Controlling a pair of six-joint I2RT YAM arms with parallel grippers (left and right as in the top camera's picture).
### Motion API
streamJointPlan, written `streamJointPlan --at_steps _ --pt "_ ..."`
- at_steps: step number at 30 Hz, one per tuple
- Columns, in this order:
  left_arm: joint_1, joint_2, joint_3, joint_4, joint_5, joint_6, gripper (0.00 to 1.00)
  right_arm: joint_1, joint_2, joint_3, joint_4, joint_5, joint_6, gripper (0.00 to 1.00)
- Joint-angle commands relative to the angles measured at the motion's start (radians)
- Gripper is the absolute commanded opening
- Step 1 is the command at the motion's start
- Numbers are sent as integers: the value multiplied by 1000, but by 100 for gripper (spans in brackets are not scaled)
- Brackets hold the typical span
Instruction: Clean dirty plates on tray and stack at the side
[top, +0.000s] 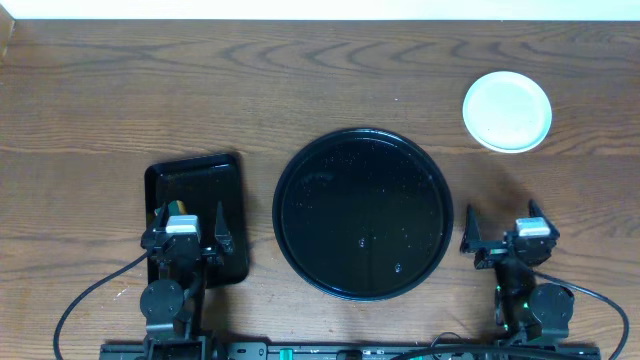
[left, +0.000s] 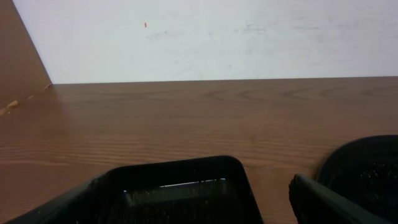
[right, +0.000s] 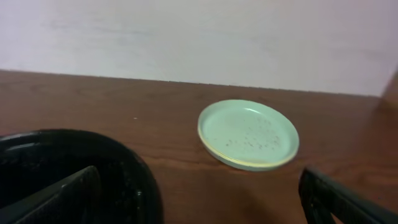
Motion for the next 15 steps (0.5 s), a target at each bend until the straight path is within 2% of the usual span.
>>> streamJointPlan --at_steps 1,15 --pt "4 -6 -17 -33 21 10 91 -2 -6 -3 -2 95 82 99" --pt "4 -6 -17 -33 21 10 90 -2 -6 -3 -1 94 75 99"
